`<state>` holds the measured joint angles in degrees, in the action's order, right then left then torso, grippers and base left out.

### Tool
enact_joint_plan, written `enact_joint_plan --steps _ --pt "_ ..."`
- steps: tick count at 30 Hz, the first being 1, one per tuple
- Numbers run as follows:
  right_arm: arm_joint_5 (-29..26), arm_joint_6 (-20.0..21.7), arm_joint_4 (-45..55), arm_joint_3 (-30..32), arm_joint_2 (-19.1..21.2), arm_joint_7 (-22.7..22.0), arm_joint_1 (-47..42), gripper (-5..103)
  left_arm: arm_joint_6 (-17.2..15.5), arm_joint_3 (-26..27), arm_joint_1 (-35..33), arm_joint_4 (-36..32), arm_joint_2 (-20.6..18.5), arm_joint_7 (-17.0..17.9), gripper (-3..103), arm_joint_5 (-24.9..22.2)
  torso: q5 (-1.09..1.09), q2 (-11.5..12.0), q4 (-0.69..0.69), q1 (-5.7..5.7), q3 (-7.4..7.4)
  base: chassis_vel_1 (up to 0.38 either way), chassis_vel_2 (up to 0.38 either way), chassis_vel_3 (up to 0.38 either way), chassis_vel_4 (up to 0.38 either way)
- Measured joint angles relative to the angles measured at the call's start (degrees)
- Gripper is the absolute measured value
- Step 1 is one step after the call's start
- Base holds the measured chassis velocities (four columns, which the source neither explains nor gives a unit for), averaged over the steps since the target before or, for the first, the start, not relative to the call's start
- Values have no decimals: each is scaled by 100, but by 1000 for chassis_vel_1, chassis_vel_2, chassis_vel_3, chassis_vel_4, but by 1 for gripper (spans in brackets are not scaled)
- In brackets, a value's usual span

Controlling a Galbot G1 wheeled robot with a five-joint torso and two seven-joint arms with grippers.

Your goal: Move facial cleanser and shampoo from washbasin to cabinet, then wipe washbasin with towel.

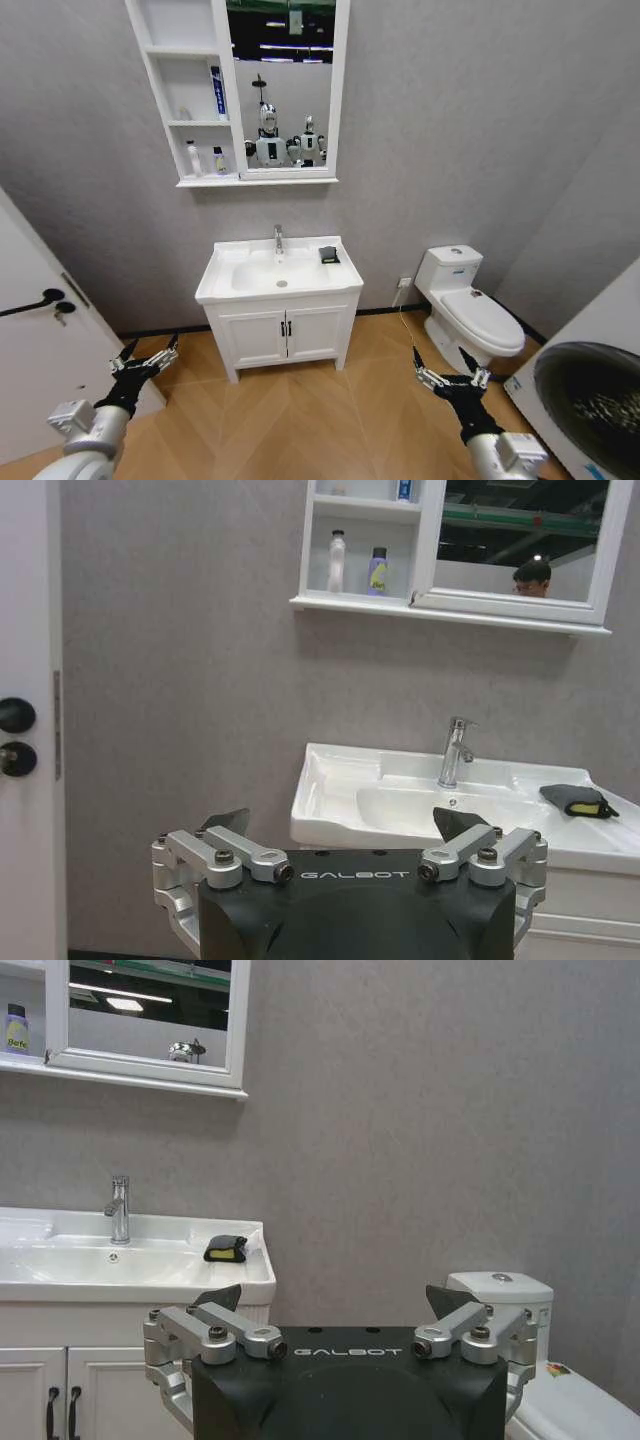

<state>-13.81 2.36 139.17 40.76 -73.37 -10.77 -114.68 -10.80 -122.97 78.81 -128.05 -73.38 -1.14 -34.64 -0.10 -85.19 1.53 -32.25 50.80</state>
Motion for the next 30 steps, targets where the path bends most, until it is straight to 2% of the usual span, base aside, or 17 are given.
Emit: enact_joint_plan --steps 3,4,5,7,18,30 --pt "-1 1 -1 0 0 0 -1 100 0 -1 0 0 1 0 100 0 5 0 -1 0 0 307 -291 -293 298" --pt "0 0 0 -1 0 0 -1 100 0 -1 -2 2 0 1 100 0 21 -1 -6 2 -1 187 -259 -267 246" --pt "0 0 0 -1 0 1 -1 100 0 2 -2 2 0 2 100 0 10 -2 -3 2 -1 111 23 -155 104" --pt "0 0 0 0 0 0 -1 100 0 0 -1 1 0 1 100 0 7 -1 -1 1 0 111 -44 -173 104" --pt "0 -1 0 -1 0 0 3 100 0 -1 2 1 0 1 100 0 10 6 -2 -11 4 -46 23 43 -26" --pt "0 -1 0 0 1 0 1 100 1 -2 0 2 0 1 100 0 10 1 -1 -2 1 35 15 15 33"
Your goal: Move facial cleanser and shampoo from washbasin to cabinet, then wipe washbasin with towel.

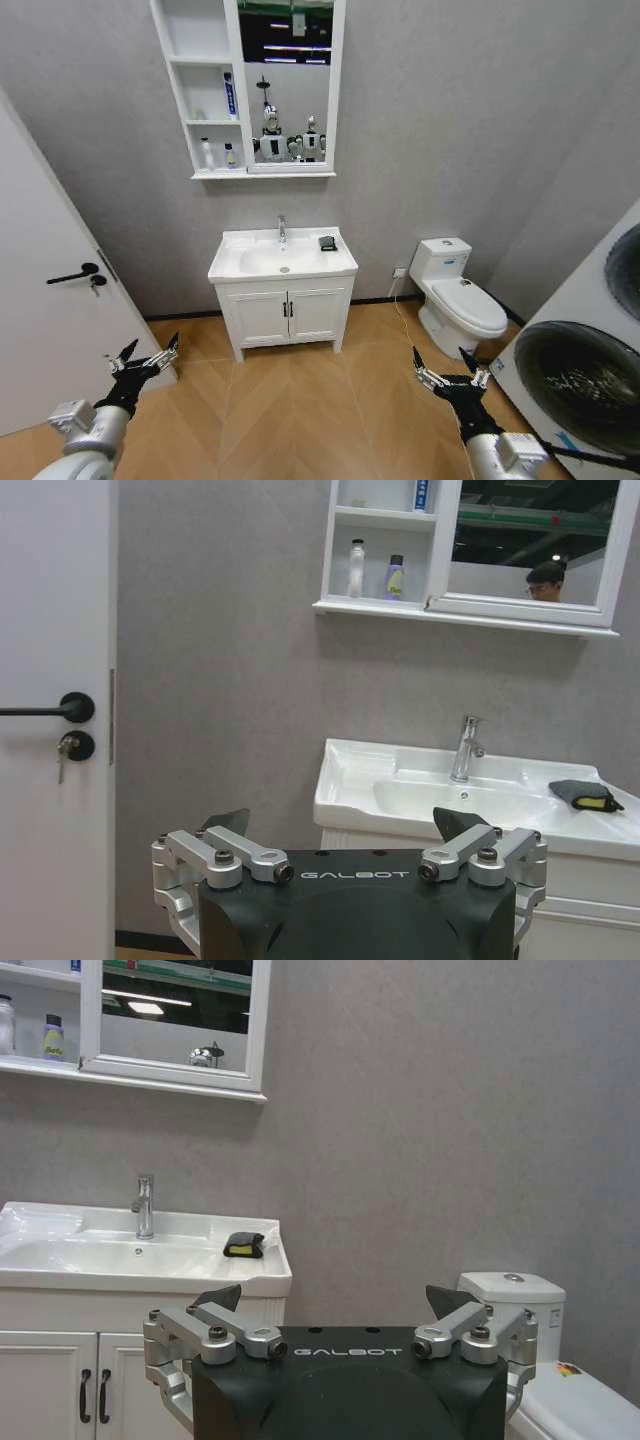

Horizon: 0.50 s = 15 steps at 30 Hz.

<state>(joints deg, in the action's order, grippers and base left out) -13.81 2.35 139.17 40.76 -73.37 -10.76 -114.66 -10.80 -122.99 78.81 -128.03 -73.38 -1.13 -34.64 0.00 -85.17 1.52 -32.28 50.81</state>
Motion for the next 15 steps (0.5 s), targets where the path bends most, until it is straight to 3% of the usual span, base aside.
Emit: enact_joint_plan --steps 15 --pt "0 0 0 0 0 0 0 100 0 0 0 0 0 0 100 0 0 0 0 -1 0 51 48 58 52"
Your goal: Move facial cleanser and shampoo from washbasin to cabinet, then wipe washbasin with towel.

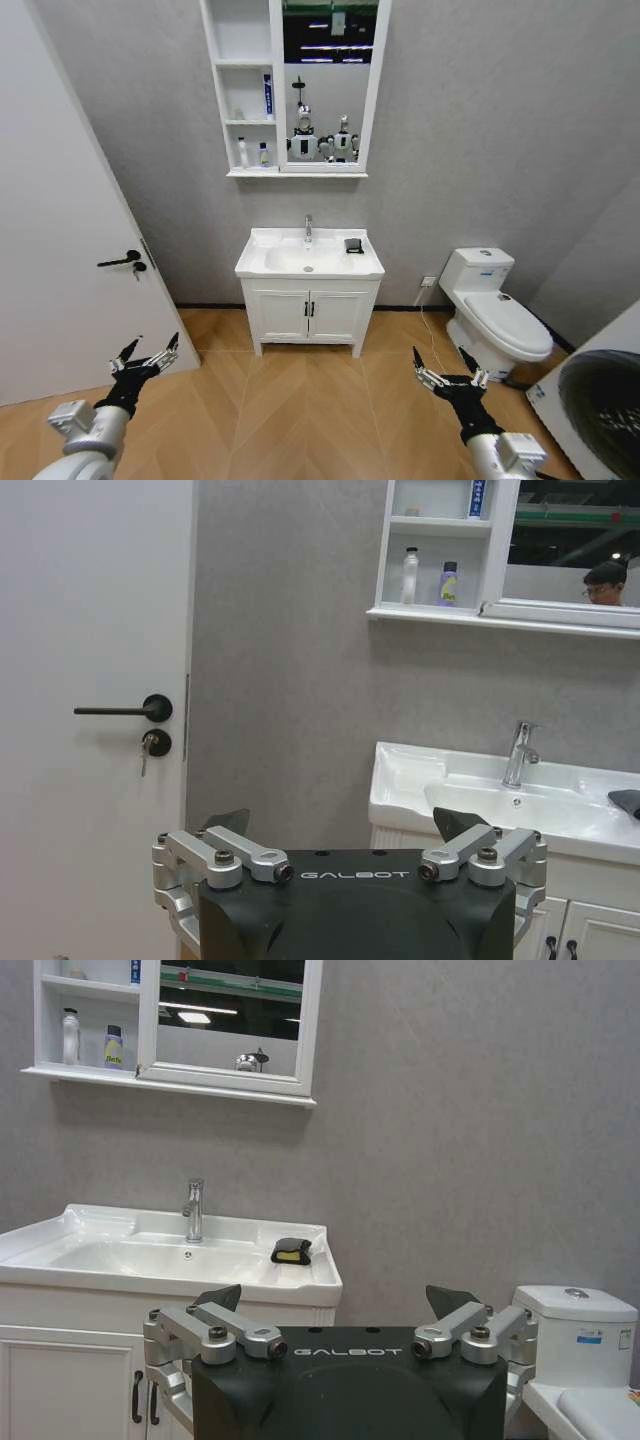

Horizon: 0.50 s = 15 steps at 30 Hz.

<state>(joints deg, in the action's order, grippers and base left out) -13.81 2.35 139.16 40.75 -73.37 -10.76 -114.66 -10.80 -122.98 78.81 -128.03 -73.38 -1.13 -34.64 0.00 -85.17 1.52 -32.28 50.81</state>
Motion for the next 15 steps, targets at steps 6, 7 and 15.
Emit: enact_joint_plan --steps 6,7,15 --pt "0 0 0 0 0 0 0 100 0 0 0 0 0 0 100 0 0 0 -1 -1 0 0 0 0 0" --pt "0 0 0 0 0 0 0 100 0 0 1 0 0 0 100 0 0 1 0 -2 1 0 0 0 0" --pt "0 0 0 0 0 0 1 100 0 0 1 0 0 0 100 0 1 1 -1 -2 0 96 -86 -97 101"
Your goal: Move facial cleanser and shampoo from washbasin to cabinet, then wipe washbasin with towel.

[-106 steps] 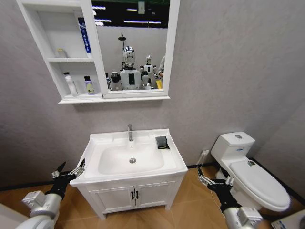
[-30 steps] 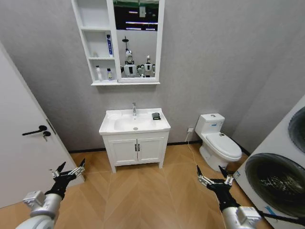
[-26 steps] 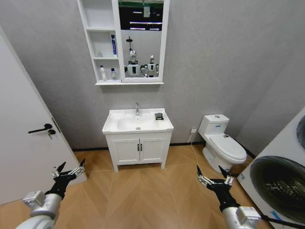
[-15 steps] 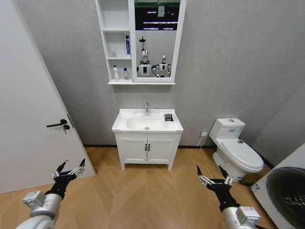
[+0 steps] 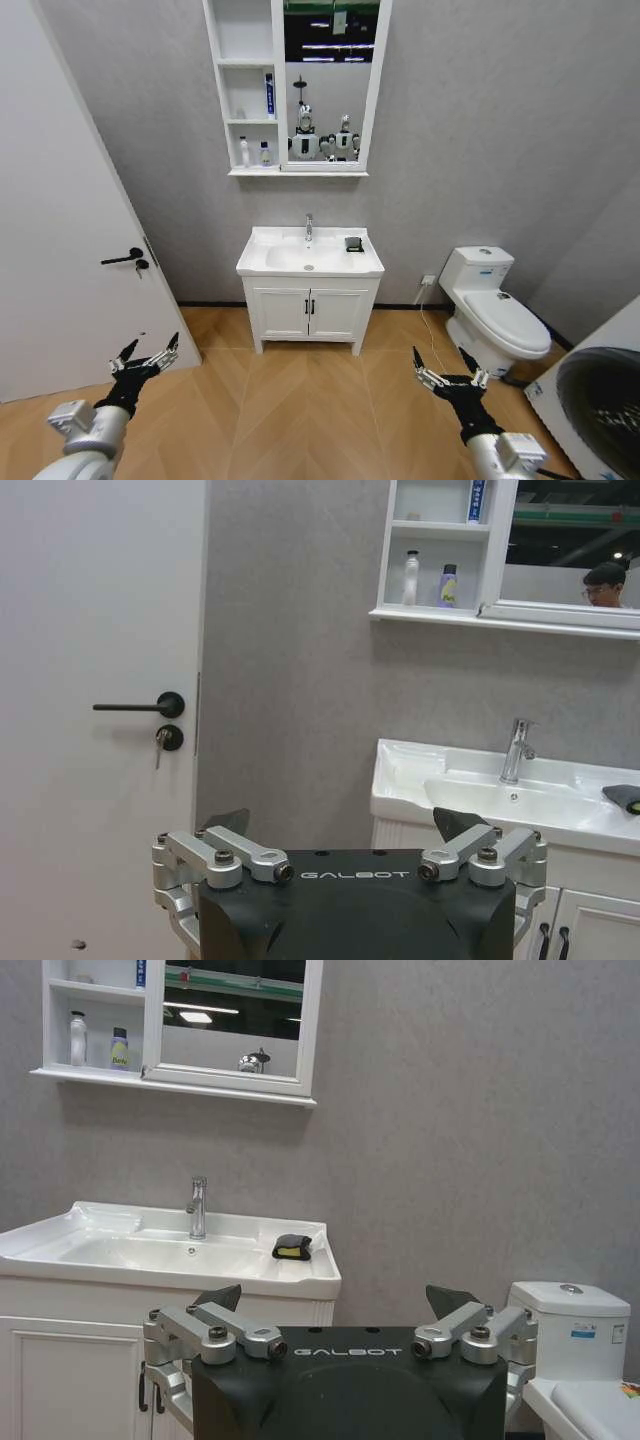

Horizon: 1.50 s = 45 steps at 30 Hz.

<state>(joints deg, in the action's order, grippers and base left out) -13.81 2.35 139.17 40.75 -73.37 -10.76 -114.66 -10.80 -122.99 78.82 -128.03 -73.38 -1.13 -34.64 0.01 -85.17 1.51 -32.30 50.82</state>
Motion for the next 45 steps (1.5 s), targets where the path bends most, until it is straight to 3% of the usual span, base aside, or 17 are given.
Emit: enact_joint_plan --steps 15,45 --pt "0 -1 0 0 0 0 -2 100 0 1 -1 0 0 -1 100 0 -2 -4 0 10 -3 221 -213 -208 200" --pt "0 0 0 0 0 0 -1 100 1 1 0 0 0 -1 100 0 -1 0 0 2 0 -9 9 11 -3"
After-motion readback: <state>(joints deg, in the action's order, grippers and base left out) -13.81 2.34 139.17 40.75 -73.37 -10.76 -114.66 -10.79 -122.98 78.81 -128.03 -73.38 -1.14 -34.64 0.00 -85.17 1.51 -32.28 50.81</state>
